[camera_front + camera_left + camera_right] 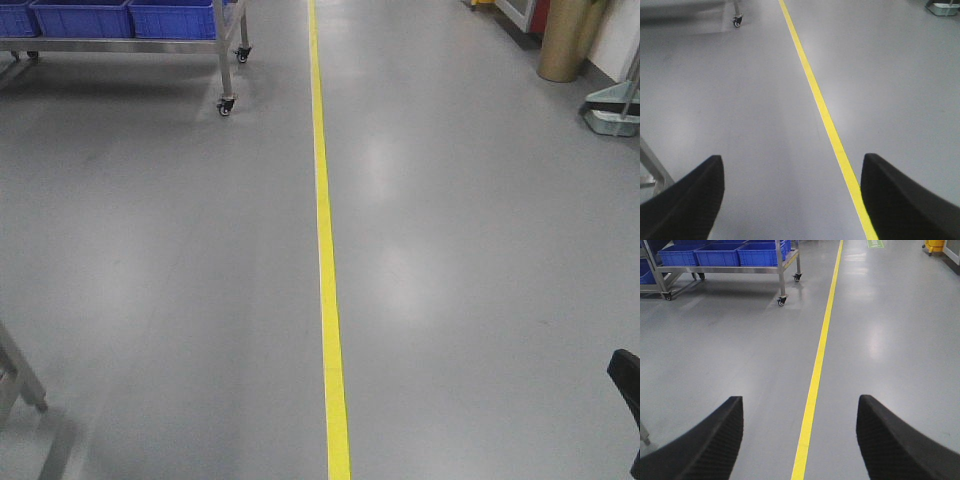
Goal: Move and align brake pads A on conveyor
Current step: 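Drive along the yellow floor line down the aisle, then turn and drive up to the steel table with two brake pads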
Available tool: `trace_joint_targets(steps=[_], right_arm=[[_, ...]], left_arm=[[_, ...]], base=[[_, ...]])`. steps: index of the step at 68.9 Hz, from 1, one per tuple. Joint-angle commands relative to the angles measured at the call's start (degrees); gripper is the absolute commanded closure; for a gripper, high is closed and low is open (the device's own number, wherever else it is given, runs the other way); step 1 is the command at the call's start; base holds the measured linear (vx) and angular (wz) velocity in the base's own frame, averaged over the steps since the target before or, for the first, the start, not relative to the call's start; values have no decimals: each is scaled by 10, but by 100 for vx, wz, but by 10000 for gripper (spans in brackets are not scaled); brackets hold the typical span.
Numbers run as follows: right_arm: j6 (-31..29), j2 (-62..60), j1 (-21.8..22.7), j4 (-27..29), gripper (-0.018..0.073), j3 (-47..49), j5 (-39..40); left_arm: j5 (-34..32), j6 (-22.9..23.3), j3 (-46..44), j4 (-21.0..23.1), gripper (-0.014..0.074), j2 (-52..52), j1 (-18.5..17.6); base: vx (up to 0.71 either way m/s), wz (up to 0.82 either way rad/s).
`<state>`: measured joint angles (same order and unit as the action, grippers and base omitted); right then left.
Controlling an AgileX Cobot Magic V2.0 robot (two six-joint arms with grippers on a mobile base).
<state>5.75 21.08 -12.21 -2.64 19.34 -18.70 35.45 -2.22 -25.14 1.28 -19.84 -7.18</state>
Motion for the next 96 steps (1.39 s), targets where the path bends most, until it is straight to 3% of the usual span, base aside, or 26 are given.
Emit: trace_joint_targets(steps=[1,59,96], right_arm=[[-3,5,1,-3,89,16,42],[-3,5,1,-3,89,16,43],[-3,5,1,-3,89,16,42]], left_arm=[[-39,1,-14,4,45,-3,-2],[-39,1,-14,4,45,-3,-2],[-39,1,-14,4,45,-3,-2]], base=[[65,5],[59,14],[37,77]])
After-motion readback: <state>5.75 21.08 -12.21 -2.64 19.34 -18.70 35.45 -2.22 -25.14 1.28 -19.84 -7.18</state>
